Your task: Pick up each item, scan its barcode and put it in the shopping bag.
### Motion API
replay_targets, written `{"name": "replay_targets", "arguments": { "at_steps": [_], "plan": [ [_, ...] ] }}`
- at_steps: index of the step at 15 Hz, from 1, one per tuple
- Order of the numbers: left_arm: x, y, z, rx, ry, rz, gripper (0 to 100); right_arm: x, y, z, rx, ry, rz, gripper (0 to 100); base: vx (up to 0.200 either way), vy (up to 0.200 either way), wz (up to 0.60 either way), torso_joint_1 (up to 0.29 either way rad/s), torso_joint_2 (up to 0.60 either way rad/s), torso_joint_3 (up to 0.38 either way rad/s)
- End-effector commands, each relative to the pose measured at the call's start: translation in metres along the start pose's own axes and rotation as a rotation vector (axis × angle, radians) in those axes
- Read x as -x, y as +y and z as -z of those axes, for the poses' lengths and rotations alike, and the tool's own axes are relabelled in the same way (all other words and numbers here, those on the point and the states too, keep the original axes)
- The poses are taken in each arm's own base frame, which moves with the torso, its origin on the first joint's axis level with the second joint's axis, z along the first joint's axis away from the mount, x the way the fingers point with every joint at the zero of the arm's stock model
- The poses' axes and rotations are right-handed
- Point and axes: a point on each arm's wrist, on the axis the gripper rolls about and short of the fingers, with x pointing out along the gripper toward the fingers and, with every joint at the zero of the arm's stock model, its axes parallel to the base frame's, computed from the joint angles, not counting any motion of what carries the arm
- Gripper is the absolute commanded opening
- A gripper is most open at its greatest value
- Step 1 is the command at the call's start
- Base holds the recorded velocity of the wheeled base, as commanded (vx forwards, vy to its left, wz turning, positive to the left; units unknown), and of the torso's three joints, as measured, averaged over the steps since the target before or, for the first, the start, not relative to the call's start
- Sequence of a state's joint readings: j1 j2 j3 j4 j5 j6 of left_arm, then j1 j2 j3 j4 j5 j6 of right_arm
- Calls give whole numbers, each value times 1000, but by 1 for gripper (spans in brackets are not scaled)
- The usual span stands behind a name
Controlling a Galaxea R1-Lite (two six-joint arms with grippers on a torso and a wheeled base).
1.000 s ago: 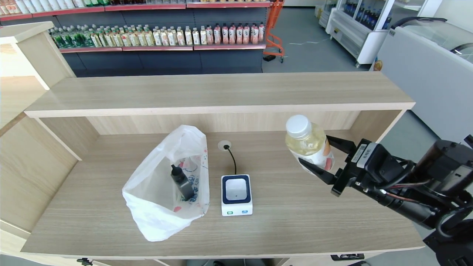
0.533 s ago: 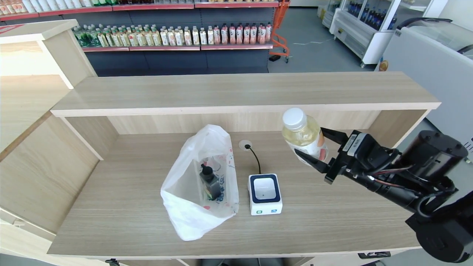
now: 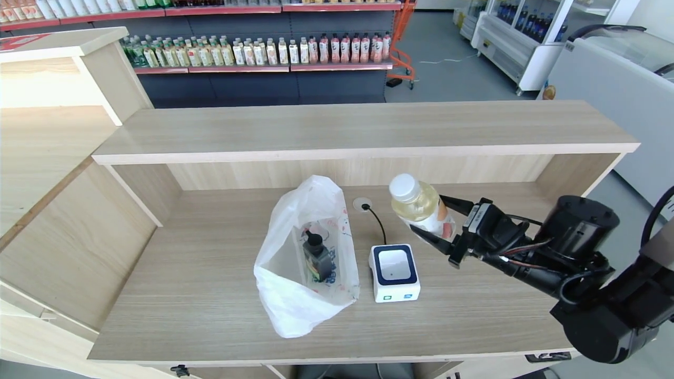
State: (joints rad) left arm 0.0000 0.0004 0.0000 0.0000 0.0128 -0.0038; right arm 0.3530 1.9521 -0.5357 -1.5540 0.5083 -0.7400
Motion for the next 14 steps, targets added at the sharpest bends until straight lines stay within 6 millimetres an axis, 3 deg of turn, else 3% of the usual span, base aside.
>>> {"name": "replay_targets", "arguments": {
  "at_steps": [1, 8, 11, 14],
  "plan": [
    [0, 0, 0, 1, 0, 0, 100, -4, 9, 12, -8, 7, -35, 0, 0, 0, 0, 0, 0, 0],
    [0, 0, 0, 1, 0, 0, 100, -6, 26, 51, -32, 15, -162, 0, 0, 0, 0, 0, 0, 0],
    [0, 0, 0, 1, 0, 0, 100, -5, 8, 81, -29, -21, -174, 0, 0, 0, 0, 0, 0, 0],
    [0, 0, 0, 1, 0, 0, 100, -17, -5, 97, -15, -65, -166, 0, 0, 0, 0, 0, 0, 0]
  ]
}}
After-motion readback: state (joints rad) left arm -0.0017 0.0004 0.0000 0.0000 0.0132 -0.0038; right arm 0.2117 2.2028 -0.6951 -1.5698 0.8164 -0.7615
